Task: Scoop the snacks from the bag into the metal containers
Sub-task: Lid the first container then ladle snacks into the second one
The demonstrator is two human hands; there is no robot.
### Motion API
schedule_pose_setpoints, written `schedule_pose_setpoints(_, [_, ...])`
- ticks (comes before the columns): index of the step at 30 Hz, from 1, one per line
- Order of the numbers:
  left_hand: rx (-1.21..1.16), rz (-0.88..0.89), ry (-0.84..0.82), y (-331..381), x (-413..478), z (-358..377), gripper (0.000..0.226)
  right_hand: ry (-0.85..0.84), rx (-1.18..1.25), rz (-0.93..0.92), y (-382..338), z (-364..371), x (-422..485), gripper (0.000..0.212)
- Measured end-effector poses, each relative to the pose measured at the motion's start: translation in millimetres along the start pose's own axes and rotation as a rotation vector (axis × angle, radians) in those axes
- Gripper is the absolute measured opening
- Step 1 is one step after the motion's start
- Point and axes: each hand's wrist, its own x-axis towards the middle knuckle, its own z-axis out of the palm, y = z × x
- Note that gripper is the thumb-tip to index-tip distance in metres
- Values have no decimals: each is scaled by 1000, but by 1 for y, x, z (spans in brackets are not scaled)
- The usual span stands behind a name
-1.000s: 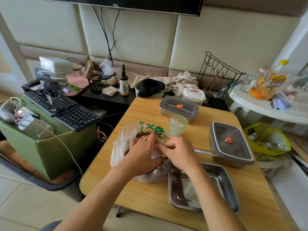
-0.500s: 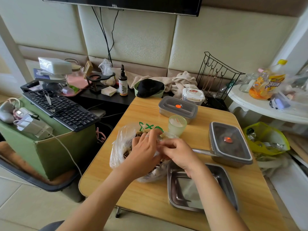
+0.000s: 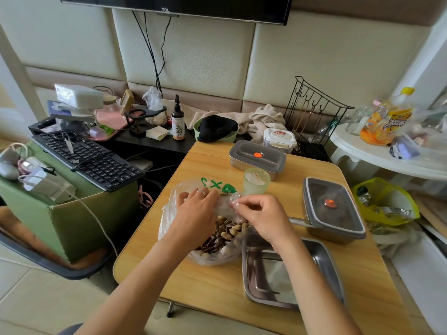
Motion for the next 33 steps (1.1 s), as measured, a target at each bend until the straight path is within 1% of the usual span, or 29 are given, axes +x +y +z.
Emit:
schedule_pose_setpoints(2, [-40,-22,-36,-1,1,-2,37,10,-43,-29,1,0,0,10])
schedule_pose_setpoints(3, [-74,-19,-51,-1,1,-3,46,13,-51,-36,0,0,0,10])
schedule_pose_setpoints(6, [-104,90,-114,1,-2,-4,77,14,-59,-36,0,2,0,13])
schedule_pose_setpoints(7, [-98,134,-129,3,-4,-2,83,18,-63,-28,-1,3,-1,14])
schedule_pose_setpoints(9, [-107,169,-140,6,-6,2,87,28,-72,-22,-3,5,-1,14])
schedule_pose_setpoints(11, [-139,152,-120,8,-6,8,84,28,-83,-20,-5,8,-3,13])
schedule_pose_setpoints(14, [-166,132,-45,9,-5,12,68,4,-64,-29,-7,10,-4,12])
schedule_pose_setpoints(17, [-167,143,13,6,-3,11,51,-63,-43,-9,-8,10,-5,22])
schedule_pose_setpoints(19, [-158,145,27,4,-2,10,45,-90,-50,-2,-7,10,-5,29])
schedule_pose_setpoints(21, [-133,138,33,3,-2,8,40,-83,-66,-40,-7,10,-3,23])
schedule_pose_setpoints(23, [-127,132,51,3,-2,6,35,-109,-31,-69,-7,10,-1,15])
schedule_pose_setpoints(26, [-119,132,104,7,-1,6,25,-175,85,21,-12,12,-4,15])
schedule_pose_setpoints(28, [-82,145,159,11,-1,8,16,-144,122,108,-13,14,-6,24])
schedule_pose_setpoints(30, [-48,165,181,14,-2,11,17,-120,120,163,-13,15,-6,27])
schedule_pose_setpoints(33, [-38,170,128,13,-2,10,39,-146,148,166,-14,14,-7,26])
